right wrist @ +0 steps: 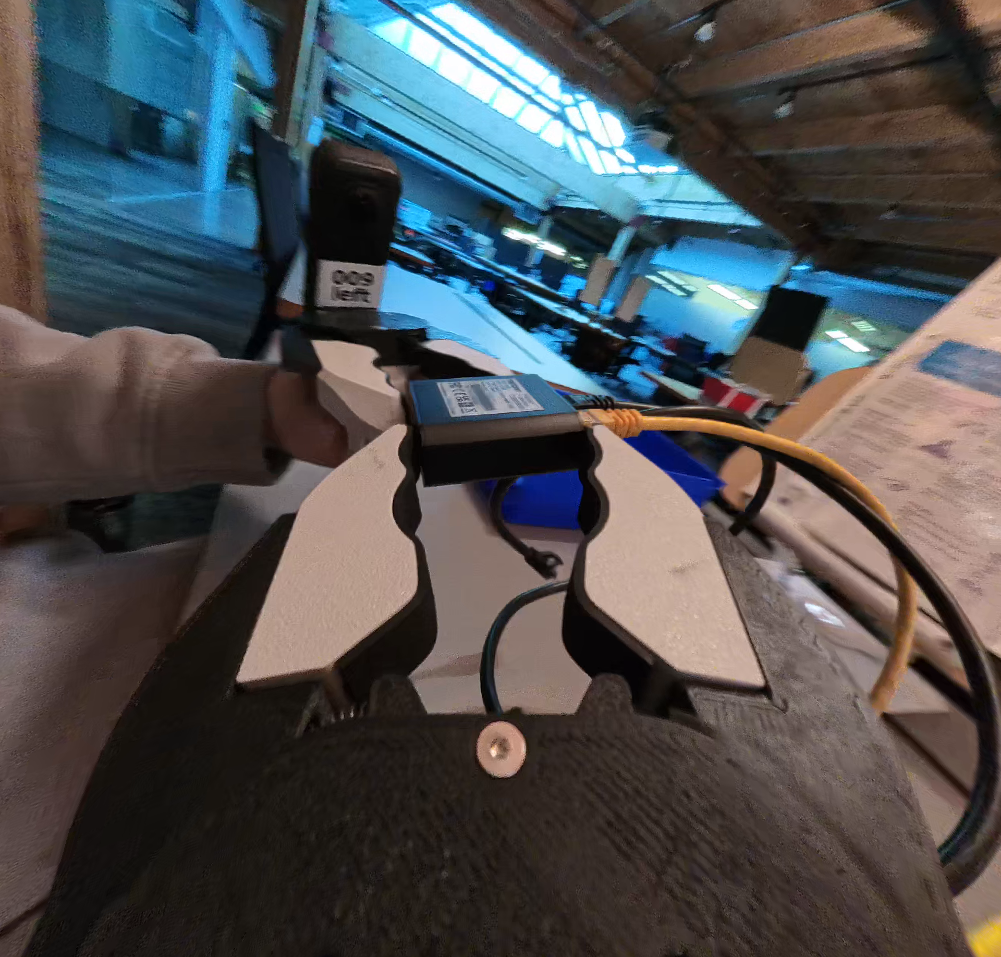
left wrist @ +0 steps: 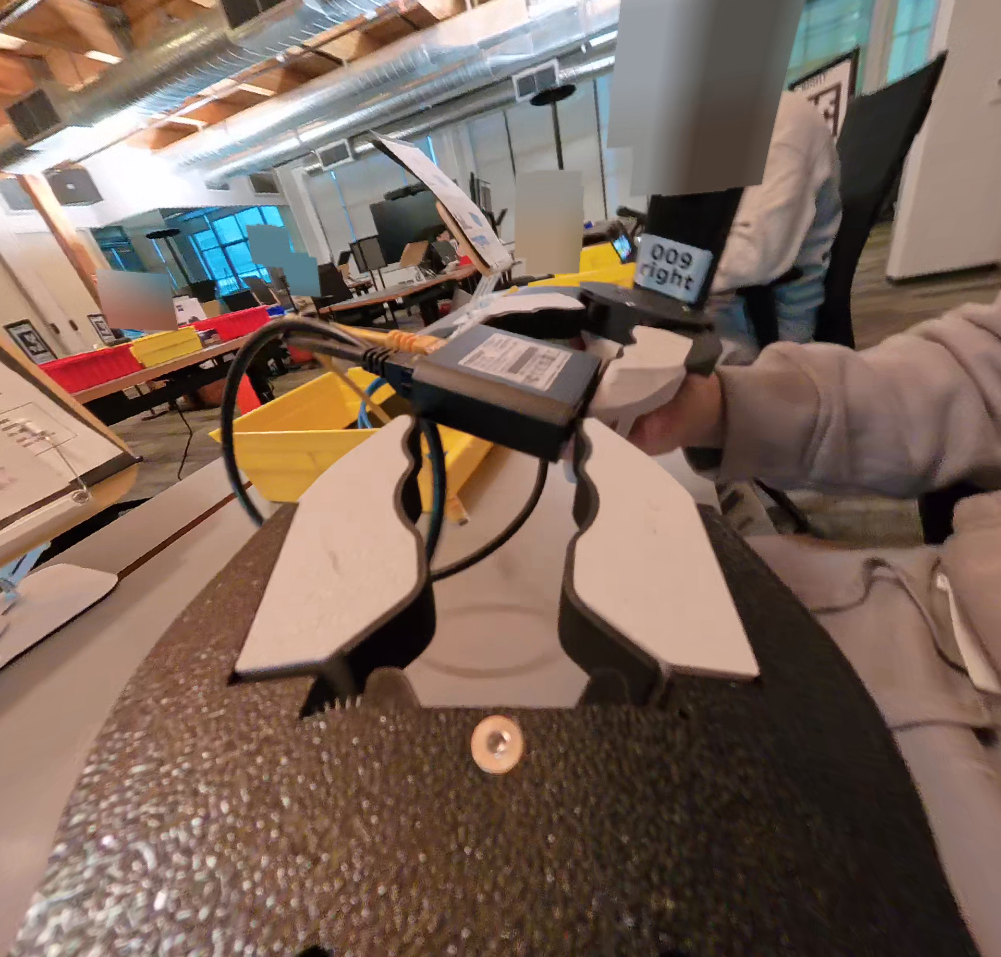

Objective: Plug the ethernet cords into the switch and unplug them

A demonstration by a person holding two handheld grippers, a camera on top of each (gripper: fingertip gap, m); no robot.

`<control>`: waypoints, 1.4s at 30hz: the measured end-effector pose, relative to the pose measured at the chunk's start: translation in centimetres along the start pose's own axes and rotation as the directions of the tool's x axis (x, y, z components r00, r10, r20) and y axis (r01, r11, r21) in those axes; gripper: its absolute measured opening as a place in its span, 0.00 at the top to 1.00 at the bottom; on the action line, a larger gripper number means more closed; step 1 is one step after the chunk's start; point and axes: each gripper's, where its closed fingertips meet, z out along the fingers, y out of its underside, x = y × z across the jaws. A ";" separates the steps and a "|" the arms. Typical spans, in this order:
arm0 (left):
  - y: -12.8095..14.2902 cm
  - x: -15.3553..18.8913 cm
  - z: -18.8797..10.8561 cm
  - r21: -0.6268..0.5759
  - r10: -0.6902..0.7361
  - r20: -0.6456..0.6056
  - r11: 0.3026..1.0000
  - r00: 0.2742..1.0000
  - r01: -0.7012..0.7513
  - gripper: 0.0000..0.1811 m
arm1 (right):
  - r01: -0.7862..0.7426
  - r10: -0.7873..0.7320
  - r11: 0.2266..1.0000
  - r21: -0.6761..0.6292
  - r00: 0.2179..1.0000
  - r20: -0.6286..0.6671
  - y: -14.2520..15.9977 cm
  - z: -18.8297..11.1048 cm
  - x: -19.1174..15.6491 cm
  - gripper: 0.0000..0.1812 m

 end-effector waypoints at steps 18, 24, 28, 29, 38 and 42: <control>1.2 -1.5 1.8 0.043 -0.937 -0.261 0.229 0.232 0.973 0.87 | 0.311 -0.378 0.925 -0.218 0.805 -0.457 2.4 0.6 2.3 0.68; 4.0 -3.8 -0.3 0.056 -0.943 -0.092 0.315 0.319 0.948 0.87 | 0.232 -0.296 0.924 -0.302 0.937 -0.185 5.6 1.5 0.6 0.65; 4.6 -3.8 -2.0 -0.050 -0.926 -0.020 0.377 0.376 0.925 0.87 | 0.431 -0.461 0.727 -0.534 0.883 0.085 6.6 0.6 -0.4 0.57; 4.7 -3.4 -2.2 -0.095 -0.918 -0.012 0.396 0.397 0.913 0.87 | 0.479 -0.510 0.654 -0.586 0.851 0.125 6.6 0.0 0.0 0.58; 4.9 0.4 -1.3 -0.312 -0.904 -0.113 0.427 0.413 0.849 0.87 | 0.592 -0.588 0.646 -0.482 0.788 0.180 5.9 0.6 -0.8 0.60; 5.6 0.8 -0.8 -0.332 -0.905 -0.100 0.422 0.414 0.843 0.88 | 0.588 -0.559 0.614 -0.527 0.795 0.236 7.7 0.1 -0.7 0.66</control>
